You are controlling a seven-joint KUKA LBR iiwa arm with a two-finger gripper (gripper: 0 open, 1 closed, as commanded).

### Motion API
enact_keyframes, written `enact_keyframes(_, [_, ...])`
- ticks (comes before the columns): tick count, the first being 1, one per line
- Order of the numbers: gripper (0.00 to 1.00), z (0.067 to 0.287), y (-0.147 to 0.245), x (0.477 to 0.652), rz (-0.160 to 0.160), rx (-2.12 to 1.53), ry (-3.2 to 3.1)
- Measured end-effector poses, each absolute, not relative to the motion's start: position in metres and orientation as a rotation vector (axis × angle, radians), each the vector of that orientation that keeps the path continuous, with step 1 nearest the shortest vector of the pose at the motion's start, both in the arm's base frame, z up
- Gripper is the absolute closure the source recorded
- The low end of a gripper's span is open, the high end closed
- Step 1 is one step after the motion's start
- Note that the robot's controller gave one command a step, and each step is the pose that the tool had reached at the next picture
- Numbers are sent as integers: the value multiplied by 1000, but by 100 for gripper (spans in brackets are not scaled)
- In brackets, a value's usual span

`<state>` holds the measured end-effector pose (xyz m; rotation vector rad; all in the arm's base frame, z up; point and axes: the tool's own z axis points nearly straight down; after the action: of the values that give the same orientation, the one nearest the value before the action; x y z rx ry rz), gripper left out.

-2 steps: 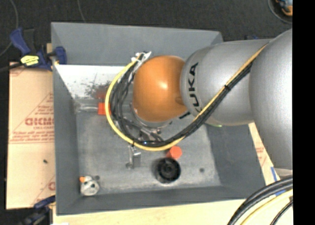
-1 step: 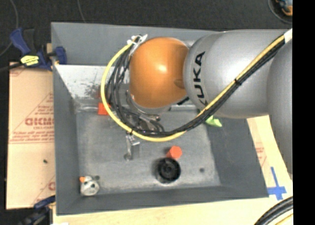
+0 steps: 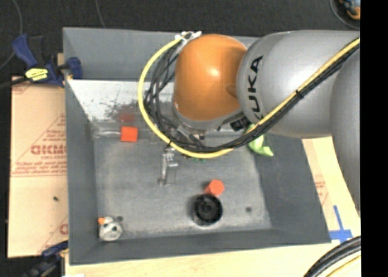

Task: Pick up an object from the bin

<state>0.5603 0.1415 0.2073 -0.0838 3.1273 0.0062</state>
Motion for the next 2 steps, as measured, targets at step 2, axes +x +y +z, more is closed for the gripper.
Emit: enact_keyframes(2, [0, 182, 96, 492, 7, -70, 3129])
